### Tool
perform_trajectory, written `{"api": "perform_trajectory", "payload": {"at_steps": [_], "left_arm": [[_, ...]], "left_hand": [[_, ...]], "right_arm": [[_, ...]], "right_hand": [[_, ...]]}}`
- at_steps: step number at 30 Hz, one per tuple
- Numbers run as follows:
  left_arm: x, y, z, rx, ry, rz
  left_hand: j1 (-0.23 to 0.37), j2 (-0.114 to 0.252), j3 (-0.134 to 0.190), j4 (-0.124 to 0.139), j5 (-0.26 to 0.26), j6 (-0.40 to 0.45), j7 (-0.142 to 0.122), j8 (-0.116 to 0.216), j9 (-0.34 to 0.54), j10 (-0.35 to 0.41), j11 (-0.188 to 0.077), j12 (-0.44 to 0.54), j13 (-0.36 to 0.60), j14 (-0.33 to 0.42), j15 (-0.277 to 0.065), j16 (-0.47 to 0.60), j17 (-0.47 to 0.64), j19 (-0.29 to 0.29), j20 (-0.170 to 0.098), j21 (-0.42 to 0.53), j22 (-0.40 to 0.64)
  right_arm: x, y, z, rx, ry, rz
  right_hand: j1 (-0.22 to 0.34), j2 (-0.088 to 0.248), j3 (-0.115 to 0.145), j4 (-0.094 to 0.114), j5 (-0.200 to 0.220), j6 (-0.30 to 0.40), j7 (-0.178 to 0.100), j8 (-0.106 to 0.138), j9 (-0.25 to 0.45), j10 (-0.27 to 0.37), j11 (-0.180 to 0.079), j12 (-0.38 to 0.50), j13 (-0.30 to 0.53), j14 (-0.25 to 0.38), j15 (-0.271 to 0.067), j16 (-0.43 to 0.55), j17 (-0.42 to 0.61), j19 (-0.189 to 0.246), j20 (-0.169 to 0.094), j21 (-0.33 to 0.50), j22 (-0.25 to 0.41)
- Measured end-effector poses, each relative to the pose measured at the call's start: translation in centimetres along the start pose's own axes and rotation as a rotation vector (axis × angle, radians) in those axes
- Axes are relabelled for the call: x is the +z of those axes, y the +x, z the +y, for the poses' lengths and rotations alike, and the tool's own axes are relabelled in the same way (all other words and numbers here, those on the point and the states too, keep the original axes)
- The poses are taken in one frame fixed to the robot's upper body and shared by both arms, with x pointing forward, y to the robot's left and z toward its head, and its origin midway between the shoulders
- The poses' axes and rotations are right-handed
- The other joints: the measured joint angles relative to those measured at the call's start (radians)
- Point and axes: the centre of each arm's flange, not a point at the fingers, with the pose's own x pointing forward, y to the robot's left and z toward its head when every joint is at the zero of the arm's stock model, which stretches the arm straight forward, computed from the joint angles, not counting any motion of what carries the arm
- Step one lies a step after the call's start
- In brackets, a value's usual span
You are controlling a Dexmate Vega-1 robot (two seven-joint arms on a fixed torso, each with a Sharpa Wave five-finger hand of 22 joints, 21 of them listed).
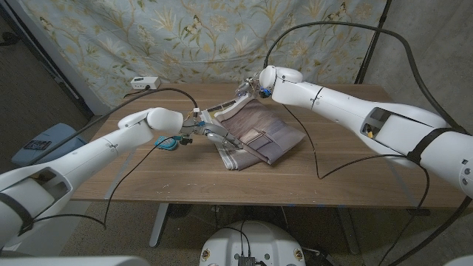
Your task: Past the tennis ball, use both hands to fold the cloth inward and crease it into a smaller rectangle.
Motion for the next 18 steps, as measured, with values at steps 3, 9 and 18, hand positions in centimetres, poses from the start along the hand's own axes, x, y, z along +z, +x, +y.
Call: {"api": "perform_trajectory", "payload": {"at_steps": [3,9,18], "left_arm": [[0.0,0.1,0.1,-0.001,-0.002,-0.003],[-0.1,0.2,0.1,-0.006,-0.003,-0.008],[-0.2,0.6,0.4,-0.012,-0.006,-0.014]], "left_hand": [[0.000,0.000,0.000,0.000,0.000,0.000,0.000,0.000,0.000,0.000,0.000,0.000,0.000,0.000,0.000,0.000,0.000,0.000,0.000,-0.001,0.000],[0.000,0.000,0.000,0.000,0.000,0.004,-0.004,0.000,0.000,0.005,-0.005,0.000,-0.001,0.000,0.000,0.000,0.000,0.000,0.000,0.004,0.000],[0.000,0.000,0.000,0.000,0.000,0.013,-0.002,0.000,0.000,0.005,-0.005,0.000,0.001,0.000,0.000,0.000,-0.001,0.000,0.000,0.004,0.000]], "right_arm": [[-0.1,0.2,0.3,0.003,-0.020,-0.003],[-0.5,0.8,1.1,0.009,-0.056,0.001],[-1.1,1.5,1.8,0.011,-0.103,0.001]], "right_hand": [[-0.006,0.005,0.000,0.000,0.000,-0.009,-0.009,-0.011,-0.001,-0.011,-0.011,-0.016,-0.012,-0.018,0.008,0.000,-0.008,-0.016,0.005,0.000,0.000],[-0.018,0.000,0.000,0.000,0.000,-0.014,-0.014,-0.011,-0.001,-0.016,-0.016,-0.031,-0.027,-0.041,0.010,0.000,-0.016,-0.038,0.006,-0.004,0.000],[-0.038,-0.001,-0.008,0.008,0.000,-0.010,-0.025,-0.011,-0.006,-0.018,-0.026,-0.045,-0.040,-0.054,0.012,0.000,-0.024,-0.062,0.015,-0.004,0.000]]}}
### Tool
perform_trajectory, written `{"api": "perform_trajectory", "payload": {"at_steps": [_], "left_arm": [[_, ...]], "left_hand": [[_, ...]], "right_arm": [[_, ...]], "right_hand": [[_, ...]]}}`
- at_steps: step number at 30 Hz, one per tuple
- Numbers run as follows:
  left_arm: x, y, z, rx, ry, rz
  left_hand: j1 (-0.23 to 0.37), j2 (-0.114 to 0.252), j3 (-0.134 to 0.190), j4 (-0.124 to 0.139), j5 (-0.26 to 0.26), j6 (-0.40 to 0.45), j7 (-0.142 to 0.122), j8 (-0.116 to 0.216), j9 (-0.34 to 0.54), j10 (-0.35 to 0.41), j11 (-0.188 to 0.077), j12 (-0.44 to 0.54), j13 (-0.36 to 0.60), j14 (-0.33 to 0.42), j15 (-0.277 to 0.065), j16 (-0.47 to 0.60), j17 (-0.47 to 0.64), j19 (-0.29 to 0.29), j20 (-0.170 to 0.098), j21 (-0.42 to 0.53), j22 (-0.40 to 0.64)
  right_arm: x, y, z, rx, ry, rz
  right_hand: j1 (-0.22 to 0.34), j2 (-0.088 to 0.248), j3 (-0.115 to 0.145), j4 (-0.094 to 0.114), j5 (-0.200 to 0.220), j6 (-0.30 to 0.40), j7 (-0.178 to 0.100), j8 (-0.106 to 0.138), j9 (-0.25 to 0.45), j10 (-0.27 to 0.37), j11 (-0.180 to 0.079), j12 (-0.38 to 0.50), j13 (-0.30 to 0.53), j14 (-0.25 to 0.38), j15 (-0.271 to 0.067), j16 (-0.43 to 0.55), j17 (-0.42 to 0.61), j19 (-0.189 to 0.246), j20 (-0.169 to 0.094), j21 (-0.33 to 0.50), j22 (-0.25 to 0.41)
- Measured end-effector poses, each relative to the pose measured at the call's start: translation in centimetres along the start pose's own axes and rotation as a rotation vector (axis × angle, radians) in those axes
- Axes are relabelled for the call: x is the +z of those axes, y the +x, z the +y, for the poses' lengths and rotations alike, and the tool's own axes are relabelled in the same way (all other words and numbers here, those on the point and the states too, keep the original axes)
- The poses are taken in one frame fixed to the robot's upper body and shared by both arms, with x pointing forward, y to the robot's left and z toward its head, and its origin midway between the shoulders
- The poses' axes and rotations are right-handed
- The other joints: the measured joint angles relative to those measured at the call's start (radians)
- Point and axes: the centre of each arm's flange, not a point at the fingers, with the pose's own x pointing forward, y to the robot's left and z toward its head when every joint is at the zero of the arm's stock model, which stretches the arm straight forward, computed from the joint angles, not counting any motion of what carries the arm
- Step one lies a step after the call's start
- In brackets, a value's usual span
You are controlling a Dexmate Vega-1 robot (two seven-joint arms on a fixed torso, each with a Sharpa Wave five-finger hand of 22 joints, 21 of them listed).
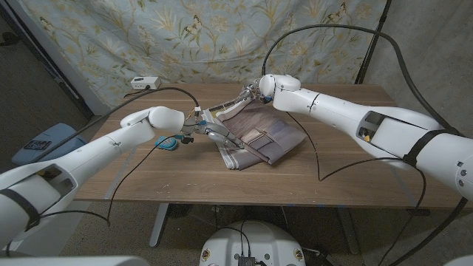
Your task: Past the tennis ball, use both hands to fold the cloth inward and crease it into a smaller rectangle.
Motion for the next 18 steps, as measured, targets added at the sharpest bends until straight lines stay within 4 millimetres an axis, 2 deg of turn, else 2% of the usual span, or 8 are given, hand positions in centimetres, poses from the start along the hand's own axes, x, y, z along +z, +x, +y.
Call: {"api": "perform_trajectory", "payload": {"at_steps": [18], "left_arm": [[-0.2,0.4,0.5,-0.018,-0.009,-0.006]], "left_hand": [[0.000,0.000,-0.004,-0.004,0.000,0.000,0.000,0.000,0.000,0.005,-0.005,0.000,0.000,0.000,0.000,-0.003,0.001,0.002,-0.002,-0.004,0.000]], "right_arm": [[-1.8,1.6,-0.1,-0.028,-0.062,0.014]], "right_hand": [[-0.024,-0.008,-0.009,0.009,0.005,0.011,-0.011,0.000,0.000,0.013,-0.012,-0.008,-0.009,-0.016,-0.005,0.009,-0.009,-0.014,-0.004,0.000,0.000]]}}
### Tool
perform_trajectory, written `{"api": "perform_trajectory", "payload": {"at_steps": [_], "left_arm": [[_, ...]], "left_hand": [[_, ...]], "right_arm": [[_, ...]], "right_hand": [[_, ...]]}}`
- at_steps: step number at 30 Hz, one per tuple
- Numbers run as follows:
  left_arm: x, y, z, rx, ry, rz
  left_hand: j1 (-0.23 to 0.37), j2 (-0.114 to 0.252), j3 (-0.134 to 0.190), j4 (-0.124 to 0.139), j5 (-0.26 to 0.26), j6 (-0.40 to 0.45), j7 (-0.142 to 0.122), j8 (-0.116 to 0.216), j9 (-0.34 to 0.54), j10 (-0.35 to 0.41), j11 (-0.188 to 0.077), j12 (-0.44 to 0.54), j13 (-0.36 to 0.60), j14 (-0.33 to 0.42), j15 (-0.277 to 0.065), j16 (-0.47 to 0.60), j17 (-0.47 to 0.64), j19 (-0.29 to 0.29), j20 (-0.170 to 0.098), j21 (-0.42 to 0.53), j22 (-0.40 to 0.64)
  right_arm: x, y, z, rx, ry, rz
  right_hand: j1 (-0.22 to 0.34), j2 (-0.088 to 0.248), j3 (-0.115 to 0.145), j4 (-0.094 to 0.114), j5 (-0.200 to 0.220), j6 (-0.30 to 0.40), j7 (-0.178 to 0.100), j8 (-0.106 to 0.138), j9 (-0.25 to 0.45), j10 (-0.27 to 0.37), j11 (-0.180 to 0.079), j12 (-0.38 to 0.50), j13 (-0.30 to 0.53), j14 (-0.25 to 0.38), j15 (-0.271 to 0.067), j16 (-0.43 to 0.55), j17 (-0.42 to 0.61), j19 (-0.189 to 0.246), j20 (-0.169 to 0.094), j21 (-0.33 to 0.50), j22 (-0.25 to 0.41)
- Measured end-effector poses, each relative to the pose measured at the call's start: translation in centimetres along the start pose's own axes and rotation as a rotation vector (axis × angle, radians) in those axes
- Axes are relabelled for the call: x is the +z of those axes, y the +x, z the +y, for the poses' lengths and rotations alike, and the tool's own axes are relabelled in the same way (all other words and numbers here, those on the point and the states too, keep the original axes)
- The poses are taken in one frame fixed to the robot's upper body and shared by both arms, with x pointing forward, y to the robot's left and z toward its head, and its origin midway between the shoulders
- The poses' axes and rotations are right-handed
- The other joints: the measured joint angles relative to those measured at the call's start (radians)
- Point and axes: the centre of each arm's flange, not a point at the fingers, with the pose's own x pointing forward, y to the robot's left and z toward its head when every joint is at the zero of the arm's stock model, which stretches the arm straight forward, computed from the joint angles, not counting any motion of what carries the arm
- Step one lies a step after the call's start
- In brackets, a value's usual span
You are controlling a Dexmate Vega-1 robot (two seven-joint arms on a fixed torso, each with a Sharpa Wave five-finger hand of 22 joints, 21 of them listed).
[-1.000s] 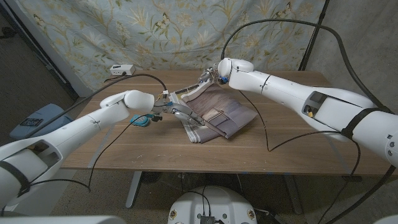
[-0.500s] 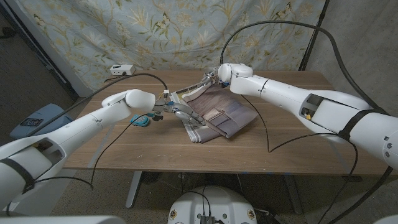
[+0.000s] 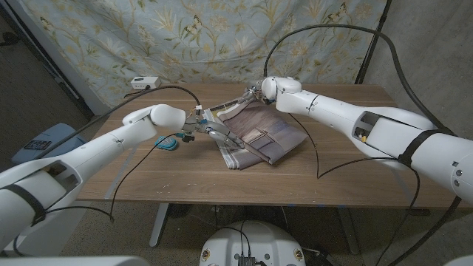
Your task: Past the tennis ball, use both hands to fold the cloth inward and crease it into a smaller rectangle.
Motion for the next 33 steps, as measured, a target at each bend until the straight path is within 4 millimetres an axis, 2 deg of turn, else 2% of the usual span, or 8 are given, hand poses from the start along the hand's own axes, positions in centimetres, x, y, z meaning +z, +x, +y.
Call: {"api": "perform_trajectory", "payload": {"at_steps": [8,10,15,33], "left_arm": [[-0.2,0.1,0.2,-0.005,-0.004,0.001],[-0.2,0.2,0.2,-0.005,-0.005,0.002],[-0.2,0.3,0.3,-0.009,-0.006,0.001],[-0.2,0.6,0.5,-0.013,-0.002,-0.004]], "left_hand": [[0.000,0.000,0.000,0.000,0.000,0.005,-0.005,0.000,0.000,0.000,0.000,0.000,0.000,0.000,0.000,0.000,0.000,0.002,-0.002,0.000,0.000],[0.000,0.000,0.000,0.000,0.000,0.005,-0.005,0.000,0.000,0.000,0.000,0.000,0.000,0.000,0.000,0.000,0.000,0.003,-0.004,0.000,0.000],[0.000,0.000,0.004,-0.004,0.000,0.005,-0.005,0.000,0.000,0.000,0.000,0.000,0.000,-0.002,-0.002,-0.001,0.000,0.003,-0.004,-0.005,-0.001],[0.000,0.000,0.004,-0.004,-0.005,0.005,-0.005,0.000,0.000,0.000,0.000,0.000,0.000,-0.003,-0.004,-0.003,0.004,0.001,-0.002,0.001,0.000]], "right_arm": [[-0.9,0.8,0.0,-0.002,-0.016,0.015],[-0.5,0.8,-0.2,-0.007,-0.020,0.001],[-1.6,1.4,0.5,0.006,-0.017,0.024],[-2.2,2.4,2.4,0.027,0.002,0.025]], "right_hand": [[-0.005,0.005,-0.006,-0.006,0.000,0.000,0.000,0.000,0.000,0.000,0.000,-0.004,-0.005,0.004,-0.004,0.003,0.000,-0.004,-0.004,0.000,0.000],[-0.010,0.000,-0.006,-0.006,0.000,-0.004,-0.004,0.000,0.000,0.000,0.000,-0.004,-0.005,0.004,-0.004,0.003,-0.004,-0.004,-0.004,0.000,-0.001],[-0.016,0.003,-0.010,-0.001,0.000,-0.006,-0.005,0.000,0.000,0.000,0.000,-0.011,-0.005,0.004,-0.004,0.003,-0.004,-0.003,-0.004,0.000,-0.002],[-0.026,0.000,-0.010,-0.001,0.000,-0.011,-0.011,-0.004,0.000,0.009,-0.002,-0.016,-0.010,-0.003,-0.011,0.007,-0.014,-0.004,-0.004,0.000,-0.003]]}}
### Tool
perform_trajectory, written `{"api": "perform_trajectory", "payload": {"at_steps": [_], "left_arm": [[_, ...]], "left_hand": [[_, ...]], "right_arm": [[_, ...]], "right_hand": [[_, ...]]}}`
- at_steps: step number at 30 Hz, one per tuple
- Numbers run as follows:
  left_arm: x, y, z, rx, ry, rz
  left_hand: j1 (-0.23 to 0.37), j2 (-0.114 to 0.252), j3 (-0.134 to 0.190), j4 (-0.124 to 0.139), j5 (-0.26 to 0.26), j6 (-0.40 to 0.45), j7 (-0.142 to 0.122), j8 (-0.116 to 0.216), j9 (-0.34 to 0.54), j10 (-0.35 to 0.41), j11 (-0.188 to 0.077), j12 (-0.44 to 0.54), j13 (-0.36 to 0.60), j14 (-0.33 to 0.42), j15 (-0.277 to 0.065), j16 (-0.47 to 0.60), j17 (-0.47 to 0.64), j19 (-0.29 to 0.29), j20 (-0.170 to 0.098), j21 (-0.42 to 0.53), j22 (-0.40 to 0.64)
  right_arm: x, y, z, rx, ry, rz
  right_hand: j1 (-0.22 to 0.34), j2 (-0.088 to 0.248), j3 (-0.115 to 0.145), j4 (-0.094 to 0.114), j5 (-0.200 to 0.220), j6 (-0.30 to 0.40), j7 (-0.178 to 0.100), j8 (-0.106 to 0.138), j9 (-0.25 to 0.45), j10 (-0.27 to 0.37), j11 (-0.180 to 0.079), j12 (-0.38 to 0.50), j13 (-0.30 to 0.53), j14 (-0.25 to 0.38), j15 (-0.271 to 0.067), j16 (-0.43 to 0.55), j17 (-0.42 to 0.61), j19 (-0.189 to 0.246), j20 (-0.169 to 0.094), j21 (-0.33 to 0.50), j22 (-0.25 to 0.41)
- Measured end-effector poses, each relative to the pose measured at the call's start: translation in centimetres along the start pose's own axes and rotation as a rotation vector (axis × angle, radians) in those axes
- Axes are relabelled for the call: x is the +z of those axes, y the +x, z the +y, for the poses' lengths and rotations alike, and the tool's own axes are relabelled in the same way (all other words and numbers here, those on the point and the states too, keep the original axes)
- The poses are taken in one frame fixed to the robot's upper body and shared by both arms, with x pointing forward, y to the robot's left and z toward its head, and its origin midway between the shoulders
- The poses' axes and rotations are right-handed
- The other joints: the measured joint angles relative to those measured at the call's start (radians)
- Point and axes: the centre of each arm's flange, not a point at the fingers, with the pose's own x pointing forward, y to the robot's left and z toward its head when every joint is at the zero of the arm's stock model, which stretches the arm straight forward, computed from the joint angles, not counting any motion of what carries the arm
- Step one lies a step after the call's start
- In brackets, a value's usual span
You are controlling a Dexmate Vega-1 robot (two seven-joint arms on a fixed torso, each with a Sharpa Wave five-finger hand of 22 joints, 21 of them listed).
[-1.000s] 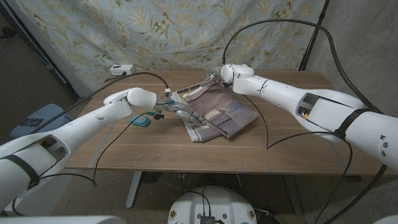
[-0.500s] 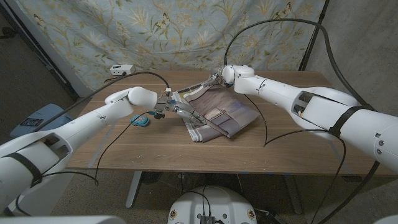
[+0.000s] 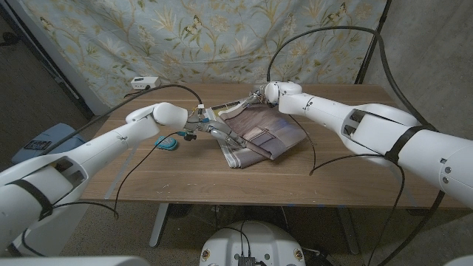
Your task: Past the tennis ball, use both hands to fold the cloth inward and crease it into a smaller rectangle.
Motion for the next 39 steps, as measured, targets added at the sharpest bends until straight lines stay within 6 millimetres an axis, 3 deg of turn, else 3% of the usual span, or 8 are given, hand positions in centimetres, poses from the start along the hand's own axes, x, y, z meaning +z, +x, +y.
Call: {"api": "perform_trajectory", "payload": {"at_steps": [12,22,39], "left_arm": [[0.0,0.2,0.0,0.001,0.008,-0.006],[0.0,0.5,0.1,-0.001,0.015,-0.015],[-0.3,0.6,0.4,-0.006,0.027,-0.026]], "left_hand": [[0.000,0.000,0.000,0.000,0.000,0.000,0.000,0.000,0.000,0.000,0.000,0.000,0.001,-0.002,-0.002,0.004,0.000,-0.005,-0.005,-0.001,0.000],[0.000,0.000,-0.003,-0.003,0.001,0.000,0.000,0.000,0.000,0.000,0.000,0.000,0.001,-0.004,-0.003,0.003,0.001,-0.009,-0.009,-0.005,-0.001],[0.006,0.006,-0.004,-0.004,0.001,0.000,0.000,0.000,0.000,0.000,0.000,0.000,0.001,-0.003,-0.003,0.003,0.000,-0.007,-0.011,-0.005,0.000]], "right_arm": [[0.0,-1.3,-0.1,-0.016,0.001,-0.004],[0.8,-4.0,-1.1,-0.054,-0.014,-0.016],[-0.4,-7.7,-0.8,-0.088,-0.017,0.028]], "right_hand": [[-0.008,0.002,0.000,0.000,0.000,0.000,0.000,0.000,0.004,0.006,0.005,-0.007,-0.004,0.005,-0.005,0.005,-0.004,-0.010,0.001,0.000,-0.001],[-0.009,0.001,0.000,0.000,0.000,0.000,0.000,0.000,0.004,0.006,0.005,-0.015,-0.004,0.005,-0.005,0.005,-0.009,-0.010,0.001,0.000,-0.001],[-0.017,0.009,-0.004,0.004,0.000,0.000,0.000,0.000,0.004,0.021,0.011,-0.015,-0.004,0.005,-0.005,0.005,-0.013,-0.015,0.006,0.003,-0.001]]}}
